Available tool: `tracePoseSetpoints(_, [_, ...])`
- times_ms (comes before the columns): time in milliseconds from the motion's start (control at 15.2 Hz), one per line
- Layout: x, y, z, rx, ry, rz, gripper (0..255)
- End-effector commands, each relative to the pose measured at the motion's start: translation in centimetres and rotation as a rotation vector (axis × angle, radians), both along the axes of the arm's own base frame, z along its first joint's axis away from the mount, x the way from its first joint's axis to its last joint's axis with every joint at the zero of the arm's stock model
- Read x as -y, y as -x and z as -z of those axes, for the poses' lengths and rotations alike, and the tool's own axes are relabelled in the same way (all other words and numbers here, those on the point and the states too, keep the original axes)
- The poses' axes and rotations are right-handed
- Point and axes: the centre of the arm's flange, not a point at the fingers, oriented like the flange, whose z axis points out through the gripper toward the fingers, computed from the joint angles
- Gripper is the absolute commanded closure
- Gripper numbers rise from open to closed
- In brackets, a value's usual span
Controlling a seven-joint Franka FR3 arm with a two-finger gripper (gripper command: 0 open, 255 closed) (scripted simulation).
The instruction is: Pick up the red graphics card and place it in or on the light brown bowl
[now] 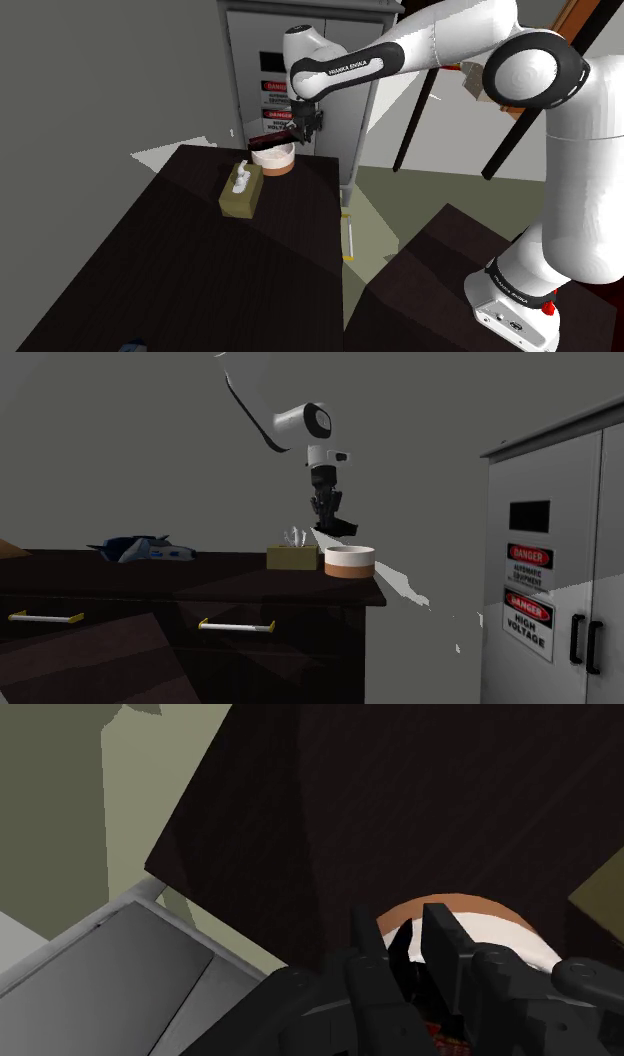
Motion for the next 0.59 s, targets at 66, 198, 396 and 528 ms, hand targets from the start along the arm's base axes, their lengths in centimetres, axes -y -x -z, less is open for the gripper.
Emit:
tracePoseSetpoints(66, [0.7,-4.0,0.3,0.001,0.000,0.000,255])
tracePoseSetpoints(198, [0.7,-4.0,1.4,0.001,0.000,0.000,255])
tracePoseSetpoints(396, [0.7,-3.9,3.0,0.001,0.000,0.000,255])
tracePoseSetpoints(528, [0.7,-4.0,4.0,0.001,0.000,0.000,255])
